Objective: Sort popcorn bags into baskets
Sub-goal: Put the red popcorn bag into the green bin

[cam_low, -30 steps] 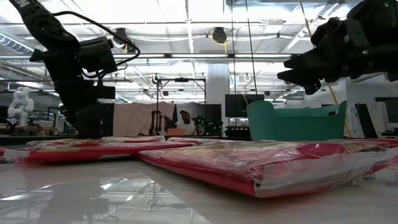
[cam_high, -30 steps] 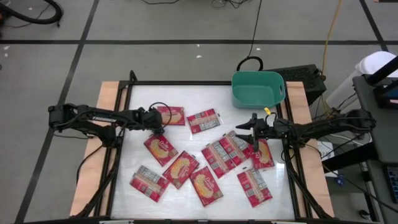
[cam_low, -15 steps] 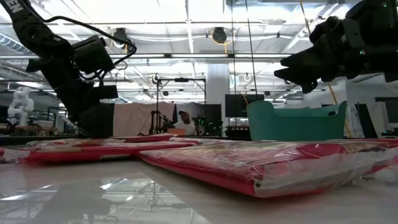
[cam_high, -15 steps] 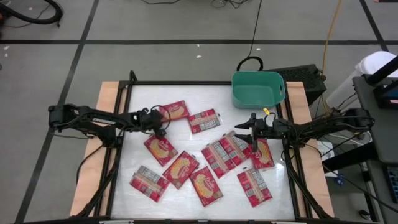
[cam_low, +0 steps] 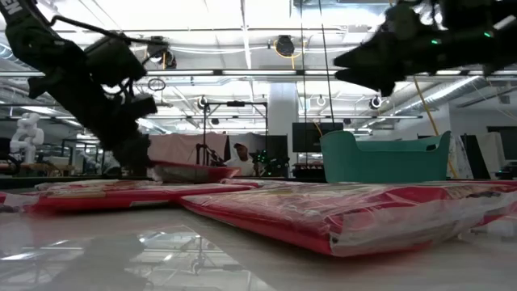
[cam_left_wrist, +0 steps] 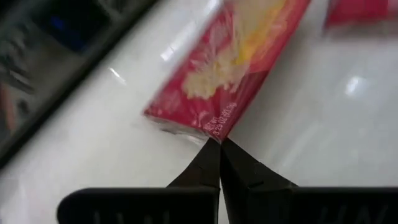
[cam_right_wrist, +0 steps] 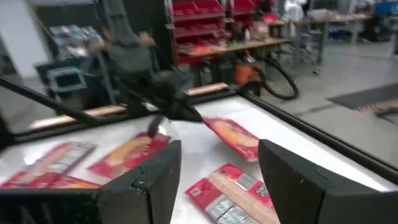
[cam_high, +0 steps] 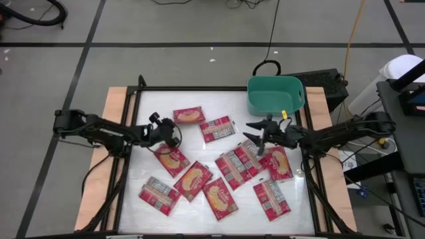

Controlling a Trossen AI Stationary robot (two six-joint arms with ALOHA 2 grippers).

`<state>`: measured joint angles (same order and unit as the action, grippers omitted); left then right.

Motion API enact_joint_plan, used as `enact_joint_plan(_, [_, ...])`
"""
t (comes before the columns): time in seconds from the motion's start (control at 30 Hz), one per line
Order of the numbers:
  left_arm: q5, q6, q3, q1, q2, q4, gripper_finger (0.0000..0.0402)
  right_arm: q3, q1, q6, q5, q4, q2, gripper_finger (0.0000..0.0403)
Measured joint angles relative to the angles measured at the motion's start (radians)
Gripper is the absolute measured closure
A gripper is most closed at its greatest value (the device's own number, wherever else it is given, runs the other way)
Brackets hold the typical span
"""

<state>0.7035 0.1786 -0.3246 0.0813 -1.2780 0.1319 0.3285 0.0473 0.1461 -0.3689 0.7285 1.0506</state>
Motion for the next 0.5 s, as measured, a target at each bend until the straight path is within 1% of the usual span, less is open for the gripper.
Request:
enact_joint_plan(0.07, [0.034,-0.034,-0.002,-0.022,0.0,0.066,0.04,0.07,-0.012,0.006,0.001,-0.063,0.051,0.0195])
enact_joint_plan(0.17, [0.053,-0.091,-0.002,-0.044,0.001,0.152,0.04,0.17,-0.031,0.024,0.013,-0.143,0.143,0.0195])
enact_joint_plan(0.27, [0.063,-0.112,-0.002,-0.061,0.001,0.214,0.04,0.248,-0.058,0.071,0.093,-0.172,0.242,0.0195])
enact_joint_plan(0.4, [0.09,-0.175,-0.002,-0.09,0.002,0.304,0.0401,0.312,-0.094,0.175,0.25,-0.171,0.355,0.0195])
enact_joint_plan(0.47, [0.092,-0.218,-0.002,-0.103,0.002,0.364,0.0401,0.324,-0.101,0.179,0.29,-0.174,0.396,0.0195])
enact_joint_plan(0.5, [0.092,-0.239,-0.002,-0.108,0.002,0.398,0.0401,0.327,-0.102,0.177,0.294,-0.172,0.411,0.0195])
